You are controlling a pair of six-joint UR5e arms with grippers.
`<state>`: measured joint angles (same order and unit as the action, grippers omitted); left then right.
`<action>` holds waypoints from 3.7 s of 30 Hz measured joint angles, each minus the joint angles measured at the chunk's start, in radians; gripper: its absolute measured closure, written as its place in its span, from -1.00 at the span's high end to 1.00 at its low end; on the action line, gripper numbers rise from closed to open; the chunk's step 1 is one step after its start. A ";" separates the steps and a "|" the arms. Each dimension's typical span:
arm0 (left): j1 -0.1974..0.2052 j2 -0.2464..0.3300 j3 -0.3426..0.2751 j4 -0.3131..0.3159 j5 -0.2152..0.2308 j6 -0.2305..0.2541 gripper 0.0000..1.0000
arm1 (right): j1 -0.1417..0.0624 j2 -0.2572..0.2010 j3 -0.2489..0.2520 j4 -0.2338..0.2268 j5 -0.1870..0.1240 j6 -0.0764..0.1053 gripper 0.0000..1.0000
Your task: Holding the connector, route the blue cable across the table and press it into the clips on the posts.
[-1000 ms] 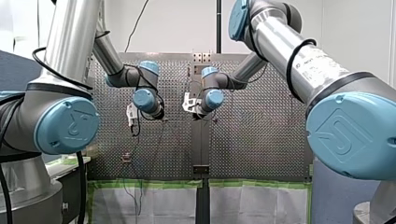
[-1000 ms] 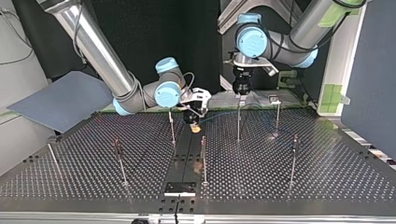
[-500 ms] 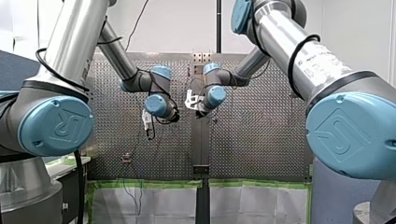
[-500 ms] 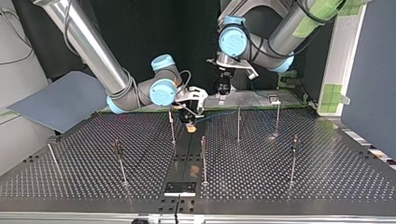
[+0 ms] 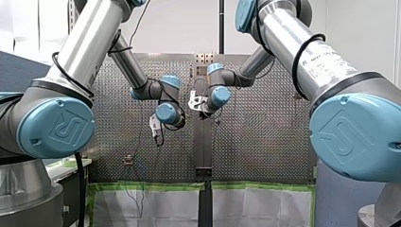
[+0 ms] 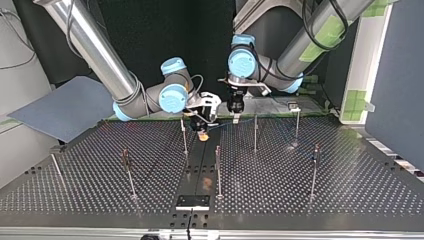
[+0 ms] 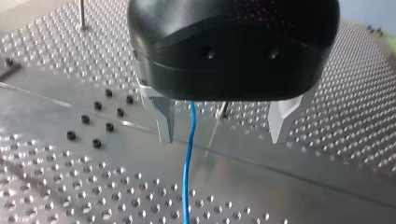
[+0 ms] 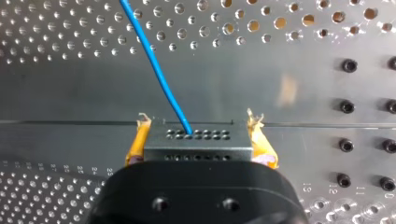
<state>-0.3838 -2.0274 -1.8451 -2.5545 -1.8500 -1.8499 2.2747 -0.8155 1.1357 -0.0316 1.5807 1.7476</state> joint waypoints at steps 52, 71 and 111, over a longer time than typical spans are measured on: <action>-0.002 -0.075 0.147 -0.061 -0.083 -0.007 -1.00 | -0.011 -0.064 0.000 0.004 -0.003 0.002 -1.00; -0.010 0.076 0.146 -0.200 -0.109 0.009 -1.00 | -0.027 -0.226 0.043 0.059 -0.004 -0.001 -1.00; 0.010 0.316 0.221 -0.268 -0.028 0.019 -1.00 | -0.033 -0.395 0.055 0.088 -0.049 0.002 -1.00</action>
<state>-0.3740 -1.7111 -1.6245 -2.8224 -1.8785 -1.8305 2.2422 -1.2101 1.1907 0.0567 1.5320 1.7493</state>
